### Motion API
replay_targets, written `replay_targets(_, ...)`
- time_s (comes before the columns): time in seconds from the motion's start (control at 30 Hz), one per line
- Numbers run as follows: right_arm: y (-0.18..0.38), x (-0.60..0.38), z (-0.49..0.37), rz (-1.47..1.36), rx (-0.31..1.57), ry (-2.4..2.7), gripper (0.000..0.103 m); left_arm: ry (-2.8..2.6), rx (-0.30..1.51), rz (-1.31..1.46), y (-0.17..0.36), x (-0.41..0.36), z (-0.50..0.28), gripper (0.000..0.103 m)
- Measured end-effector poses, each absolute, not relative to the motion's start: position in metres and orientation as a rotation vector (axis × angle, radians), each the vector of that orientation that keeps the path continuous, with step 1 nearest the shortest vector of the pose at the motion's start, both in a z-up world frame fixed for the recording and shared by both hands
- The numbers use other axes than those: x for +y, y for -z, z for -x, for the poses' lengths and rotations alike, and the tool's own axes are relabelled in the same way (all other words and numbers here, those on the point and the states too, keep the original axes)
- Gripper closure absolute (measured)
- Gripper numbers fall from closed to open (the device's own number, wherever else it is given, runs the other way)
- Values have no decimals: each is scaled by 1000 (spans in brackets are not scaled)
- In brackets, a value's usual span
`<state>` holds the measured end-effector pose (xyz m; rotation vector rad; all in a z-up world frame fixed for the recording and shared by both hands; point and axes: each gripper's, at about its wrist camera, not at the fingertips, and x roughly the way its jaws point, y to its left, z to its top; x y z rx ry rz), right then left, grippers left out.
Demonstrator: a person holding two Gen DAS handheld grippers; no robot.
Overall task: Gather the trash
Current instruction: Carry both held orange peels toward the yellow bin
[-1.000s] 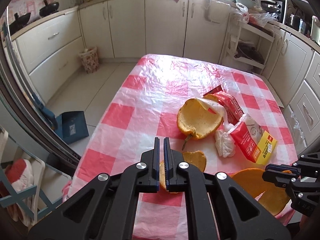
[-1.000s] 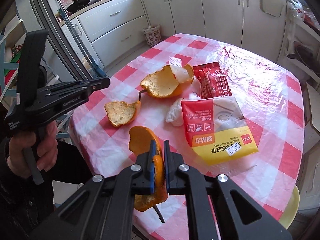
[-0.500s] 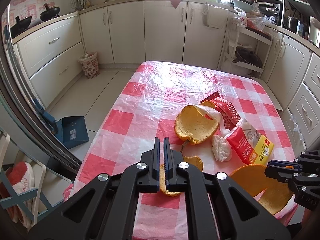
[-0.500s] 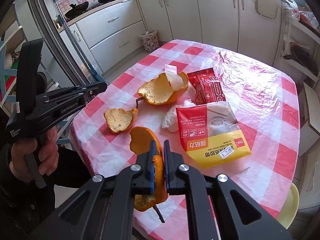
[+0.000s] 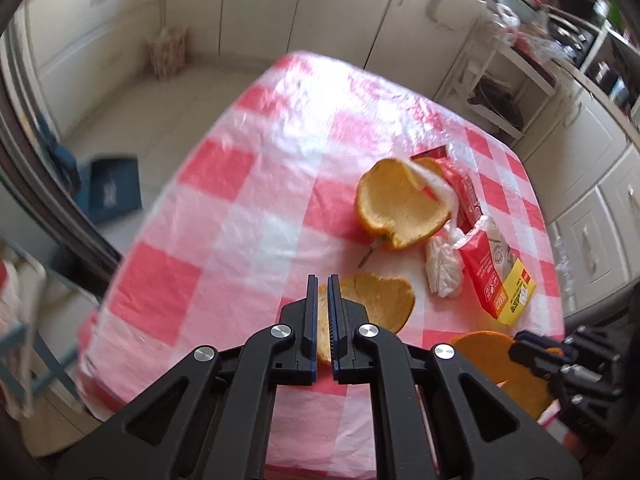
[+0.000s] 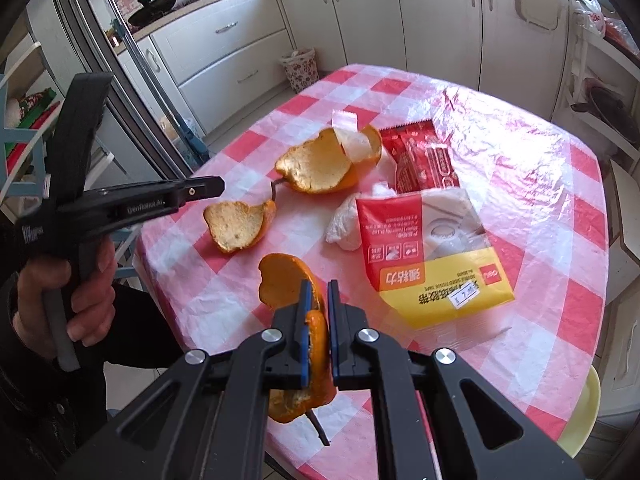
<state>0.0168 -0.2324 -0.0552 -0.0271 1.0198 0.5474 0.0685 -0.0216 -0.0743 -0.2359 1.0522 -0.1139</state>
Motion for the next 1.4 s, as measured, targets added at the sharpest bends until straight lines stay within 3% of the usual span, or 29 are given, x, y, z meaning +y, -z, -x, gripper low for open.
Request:
replay_targets(0.13,67,-231,-20,29,1058,-539,95,87,1067,309,83,-8,-69,66)
replay_targets(0.27,74,-234,-23,18,1091,-536,94,85,1061,295,84,-11,-69,53)
replay_targets(0.3,76,-235,-23,17,1096,-533,94,93,1063,294,85,-13,-69,51)
replay_targets(0.37,79,-235,-24,11,1110,-532,77,107,1067,283,84,-17,-70,48)
replay_targets(0.4,80,-235,-24,14,1108,-530,75,114,1072,274,85,-19,-69,48)
replay_targets(0.83,90,-224,-26,21,1102,-532,73,127,1123,234,95,-30,-72,49)
replay_targets(0.93,89,-223,-25,34,1097,-531,74,133,1124,222,95,-33,-73,50)
replay_targets(1.0,90,-224,-25,31,1094,-533,82,140,1126,213,95,-35,-73,61)
replay_targets(1.07,89,-225,-25,26,1085,-528,89,151,1129,192,96,-40,-72,87)
replay_targets(1.1,88,-225,-25,23,1080,-528,91,159,1124,173,95,-43,-71,91)
replay_targets(1.4,73,-228,-22,3,1031,-533,96,135,995,60,72,-54,-60,96)
